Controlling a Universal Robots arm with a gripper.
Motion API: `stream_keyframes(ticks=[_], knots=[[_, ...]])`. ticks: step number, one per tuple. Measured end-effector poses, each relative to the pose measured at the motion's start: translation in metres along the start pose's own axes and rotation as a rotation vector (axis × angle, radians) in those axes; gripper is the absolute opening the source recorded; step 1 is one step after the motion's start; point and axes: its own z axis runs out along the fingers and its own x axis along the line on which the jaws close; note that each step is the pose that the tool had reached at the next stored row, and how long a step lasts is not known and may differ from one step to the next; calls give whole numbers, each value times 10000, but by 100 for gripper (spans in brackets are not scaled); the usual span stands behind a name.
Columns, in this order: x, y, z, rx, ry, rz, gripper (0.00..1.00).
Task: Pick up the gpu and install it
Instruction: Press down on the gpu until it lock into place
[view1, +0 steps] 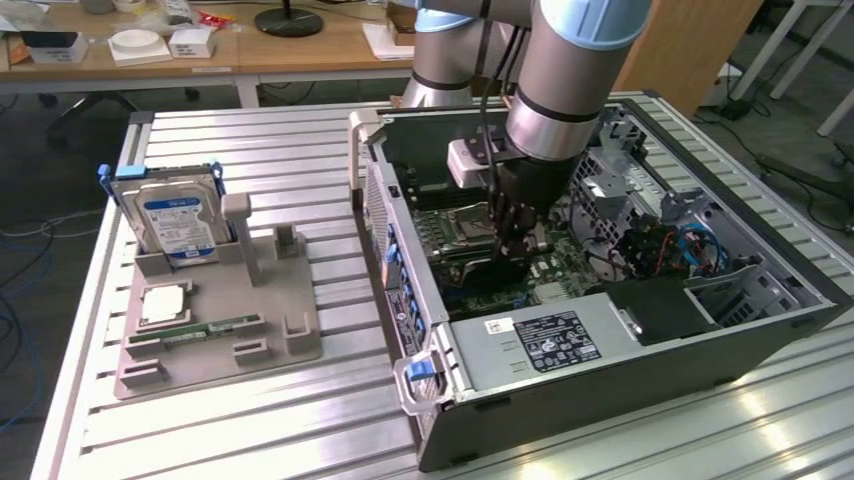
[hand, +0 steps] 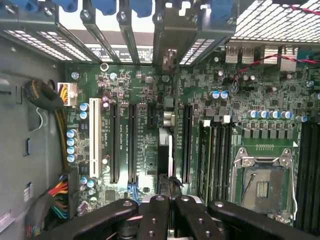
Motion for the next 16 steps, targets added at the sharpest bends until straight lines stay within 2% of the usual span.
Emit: stream_keyframes(ticks=[1,3,6,11,16], knots=[[-2,-1,-18,11,-14,1,10],[-1,0,-71,-3,20,0,10],[-1,33,-79,7,16,-1,10],[-1,246,-68,7,19,-1,10],[-3,383,-56,8,17,-1,10]])
